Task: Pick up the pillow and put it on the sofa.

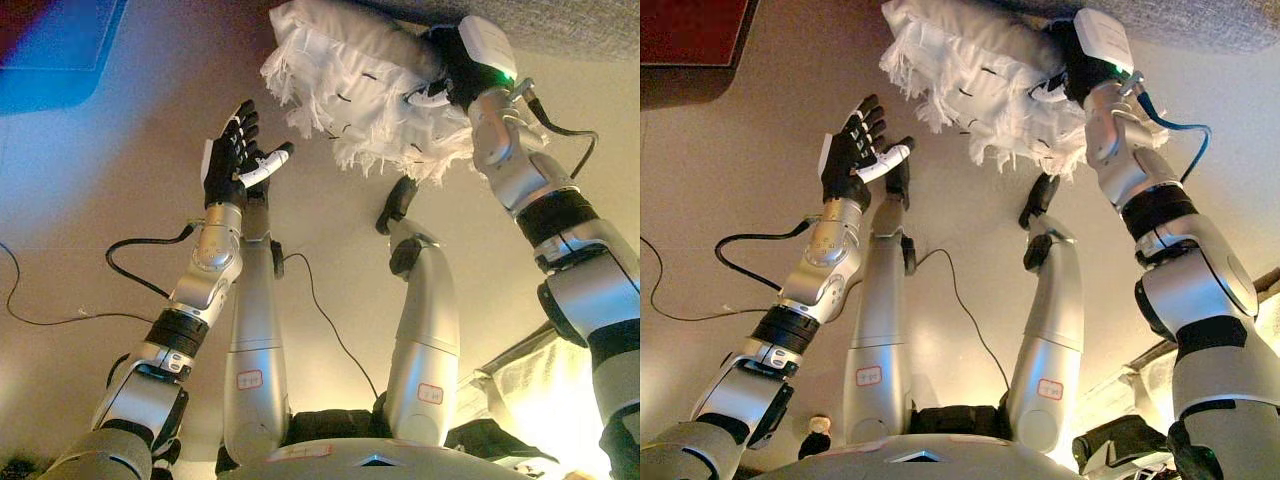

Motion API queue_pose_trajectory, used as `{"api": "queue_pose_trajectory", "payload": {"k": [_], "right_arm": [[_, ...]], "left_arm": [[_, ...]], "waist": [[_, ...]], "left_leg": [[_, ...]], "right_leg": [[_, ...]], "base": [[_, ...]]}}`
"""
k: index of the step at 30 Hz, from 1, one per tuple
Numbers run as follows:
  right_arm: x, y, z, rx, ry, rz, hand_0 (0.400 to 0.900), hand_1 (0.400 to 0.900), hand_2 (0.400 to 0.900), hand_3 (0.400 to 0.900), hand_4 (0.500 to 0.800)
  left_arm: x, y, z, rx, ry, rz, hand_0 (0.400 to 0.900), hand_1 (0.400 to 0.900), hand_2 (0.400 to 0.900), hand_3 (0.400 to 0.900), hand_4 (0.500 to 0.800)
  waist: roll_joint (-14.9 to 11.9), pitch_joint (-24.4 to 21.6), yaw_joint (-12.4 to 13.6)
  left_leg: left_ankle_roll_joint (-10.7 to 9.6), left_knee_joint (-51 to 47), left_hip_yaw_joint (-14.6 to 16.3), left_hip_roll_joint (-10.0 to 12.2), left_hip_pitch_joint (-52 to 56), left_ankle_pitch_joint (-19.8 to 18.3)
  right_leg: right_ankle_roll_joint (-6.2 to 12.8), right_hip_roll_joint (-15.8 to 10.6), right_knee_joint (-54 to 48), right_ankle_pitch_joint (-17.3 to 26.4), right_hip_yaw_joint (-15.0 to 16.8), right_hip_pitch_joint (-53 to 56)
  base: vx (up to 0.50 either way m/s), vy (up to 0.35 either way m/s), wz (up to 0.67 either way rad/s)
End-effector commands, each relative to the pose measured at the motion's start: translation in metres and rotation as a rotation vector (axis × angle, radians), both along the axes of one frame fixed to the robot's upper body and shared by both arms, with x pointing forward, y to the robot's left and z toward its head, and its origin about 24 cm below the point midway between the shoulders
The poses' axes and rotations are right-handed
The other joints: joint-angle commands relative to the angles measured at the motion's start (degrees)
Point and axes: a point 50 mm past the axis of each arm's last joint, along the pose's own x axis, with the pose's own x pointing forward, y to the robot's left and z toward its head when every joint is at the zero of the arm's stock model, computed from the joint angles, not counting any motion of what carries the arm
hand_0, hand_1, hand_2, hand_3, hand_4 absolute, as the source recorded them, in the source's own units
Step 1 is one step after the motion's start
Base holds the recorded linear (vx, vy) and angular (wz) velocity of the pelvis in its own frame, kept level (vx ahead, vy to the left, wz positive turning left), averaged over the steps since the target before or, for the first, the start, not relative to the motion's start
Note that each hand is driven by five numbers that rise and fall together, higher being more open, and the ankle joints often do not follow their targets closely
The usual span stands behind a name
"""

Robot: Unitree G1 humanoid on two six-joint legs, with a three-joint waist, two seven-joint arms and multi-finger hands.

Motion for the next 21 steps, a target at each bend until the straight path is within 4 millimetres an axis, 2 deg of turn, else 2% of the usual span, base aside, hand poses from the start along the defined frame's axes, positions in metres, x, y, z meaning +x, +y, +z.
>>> {"api": "queue_pose_trajectory", "payload": {"k": [1, 9, 12, 18, 19, 21], "right_arm": [[-0.003, 0.008, 0.080, 0.053, -0.236, 0.031, 0.400, 0.400, 0.400, 0.400, 0.500], [-0.012, 0.012, 0.087, 0.084, -0.308, 0.077, 0.400, 0.400, 0.400, 0.400, 0.500], [-0.017, 0.014, 0.085, 0.087, -0.340, 0.099, 0.400, 0.400, 0.400, 0.400, 0.500], [-0.034, 0.009, 0.069, 0.077, -0.420, 0.115, 0.400, 0.400, 0.400, 0.400, 0.500], [-0.041, 0.007, 0.061, 0.073, -0.445, 0.124, 0.400, 0.400, 0.400, 0.400, 0.500], [-0.045, 0.006, 0.052, 0.072, -0.448, 0.127, 0.400, 0.400, 0.400, 0.400, 0.500]], "left_arm": [[-0.003, -0.010, 0.023, -0.037, -0.120, -0.053, 0.900, 0.900, 0.900, 0.900, 0.800], [0.000, -0.008, 0.023, -0.071, -0.124, -0.012, 0.900, 0.900, 0.900, 0.900, 0.800], [0.000, -0.001, 0.023, -0.094, -0.130, 0.035, 0.900, 0.900, 0.900, 0.900, 0.800], [-0.003, 0.021, 0.009, -0.131, -0.106, 0.189, 0.900, 0.900, 0.900, 0.900, 0.800], [-0.006, 0.029, 0.002, -0.119, -0.093, 0.236, 0.900, 0.900, 0.900, 0.900, 0.800], [-0.008, 0.032, -0.005, -0.104, -0.072, 0.252, 0.900, 0.900, 0.900, 0.900, 0.800]], "waist": [[-0.23, 0.13, 1.75], [-0.42, 0.13, 1.01], [-0.42, 0.13, 0.83], [-1.14, -0.01, 0.51], [-1.47, -0.23, 0.41], [-1.71, -0.22, 0.39]], "left_leg": [[2.64, 3.23, 0.57, -0.84, 3.25, -8.76], [2.66, 2.42, 0.66, -0.96, 4.77, -8.40], [2.64, 1.94, 0.85, -0.97, 6.11, -8.14], [2.52, -0.73, 1.37, -0.88, 12.71, -7.45], [2.61, -1.75, 1.49, -0.82, 15.96, -7.28], [2.67, -2.81, 1.72, -0.88, 18.93, -7.17]], "right_leg": [[3.85, 0.58, -2.78, 4.29, 0.94, 0.73], [3.94, 0.92, -3.29, 4.52, 1.19, 2.12], [4.15, 1.18, -3.69, 4.82, 1.33, 3.34], [4.42, 1.43, -6.86, 5.74, 1.05, 10.13], [4.48, 1.41, -8.28, 6.07, 0.93, 13.54], [4.42, 1.75, -9.78, 6.43, 0.88, 16.43]], "base": [[0.02, 0.004, -0.04], [0.01, 0.003, -0.01], [0.00, 0.000, 0.00], [0.00, 0.000, 0.00], [0.00, 0.000, 0.00], [0.00, 0.011, -0.03]]}}
